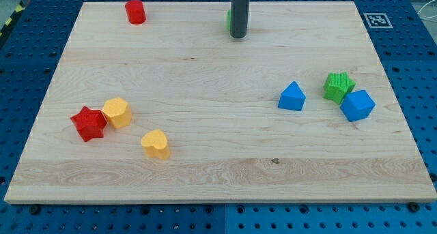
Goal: Move your arm towards blue triangle
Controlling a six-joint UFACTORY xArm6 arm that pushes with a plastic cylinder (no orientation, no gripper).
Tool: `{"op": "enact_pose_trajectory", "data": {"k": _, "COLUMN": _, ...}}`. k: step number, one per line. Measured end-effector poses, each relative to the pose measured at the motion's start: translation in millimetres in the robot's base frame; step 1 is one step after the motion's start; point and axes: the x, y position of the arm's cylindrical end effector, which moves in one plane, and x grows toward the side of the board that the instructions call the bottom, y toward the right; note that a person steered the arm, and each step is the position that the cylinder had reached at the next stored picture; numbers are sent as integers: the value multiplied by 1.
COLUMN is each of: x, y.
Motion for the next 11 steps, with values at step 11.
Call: {"op": "enact_pose_trajectory", "data": {"k": 11, "x": 28, "y": -10}}
